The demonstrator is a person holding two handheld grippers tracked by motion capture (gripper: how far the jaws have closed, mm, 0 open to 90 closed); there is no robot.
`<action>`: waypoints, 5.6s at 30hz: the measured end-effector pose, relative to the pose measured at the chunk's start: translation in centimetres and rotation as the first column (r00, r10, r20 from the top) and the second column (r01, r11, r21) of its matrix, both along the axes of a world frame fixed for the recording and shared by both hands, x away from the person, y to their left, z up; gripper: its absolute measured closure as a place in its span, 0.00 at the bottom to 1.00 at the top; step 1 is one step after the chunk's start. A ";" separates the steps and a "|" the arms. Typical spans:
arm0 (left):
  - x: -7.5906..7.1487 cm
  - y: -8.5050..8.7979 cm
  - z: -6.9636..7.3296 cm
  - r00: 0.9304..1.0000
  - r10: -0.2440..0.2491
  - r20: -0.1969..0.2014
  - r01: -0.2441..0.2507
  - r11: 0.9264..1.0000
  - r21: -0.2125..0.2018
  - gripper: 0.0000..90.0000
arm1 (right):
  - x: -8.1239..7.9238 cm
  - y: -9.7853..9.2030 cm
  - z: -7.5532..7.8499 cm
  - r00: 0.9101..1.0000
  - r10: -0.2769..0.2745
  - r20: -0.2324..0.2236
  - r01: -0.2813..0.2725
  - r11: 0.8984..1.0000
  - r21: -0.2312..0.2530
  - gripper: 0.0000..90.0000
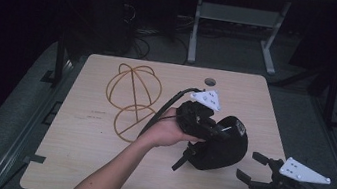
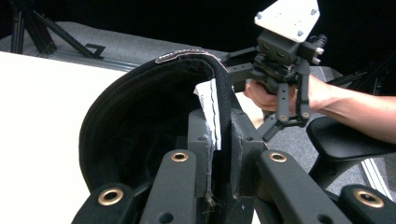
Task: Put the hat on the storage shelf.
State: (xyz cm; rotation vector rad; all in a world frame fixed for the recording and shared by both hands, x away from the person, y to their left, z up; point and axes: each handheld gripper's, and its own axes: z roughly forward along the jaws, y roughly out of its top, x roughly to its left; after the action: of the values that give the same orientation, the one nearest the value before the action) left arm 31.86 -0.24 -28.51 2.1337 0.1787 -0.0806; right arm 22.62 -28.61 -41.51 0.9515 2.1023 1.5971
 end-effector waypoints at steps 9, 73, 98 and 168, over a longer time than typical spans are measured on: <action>-0.4 -0.7 0.7 0.997 -0.072 0.000 0.072 0.997 -0.008 0.90 | 0.8 0.7 0.7 0.998 0.012 0.061 -0.011 1.000 -0.013 0.24; -2.4 8.8 -1.6 0.984 0.131 0.116 -0.136 0.990 0.033 0.54 | 3.6 -1.3 7.0 0.996 0.082 0.021 -0.082 0.996 0.030 0.97; -4.4 11.9 -7.8 0.978 0.144 0.148 -0.162 0.979 0.120 0.48 | 4.8 -3.2 10.5 0.998 0.069 0.013 -0.069 0.998 0.000 0.97; -4.9 13.5 -12.3 0.972 0.184 0.148 -0.202 0.972 0.117 0.38 | 14.4 12.5 22.5 0.939 0.339 0.057 -0.340 0.941 -0.006 0.97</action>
State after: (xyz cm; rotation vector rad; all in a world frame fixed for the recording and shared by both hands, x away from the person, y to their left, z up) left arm 26.97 13.30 -40.78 2.2316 0.3177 0.1963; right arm 37.04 -16.09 -18.97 0.5535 2.3190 1.7630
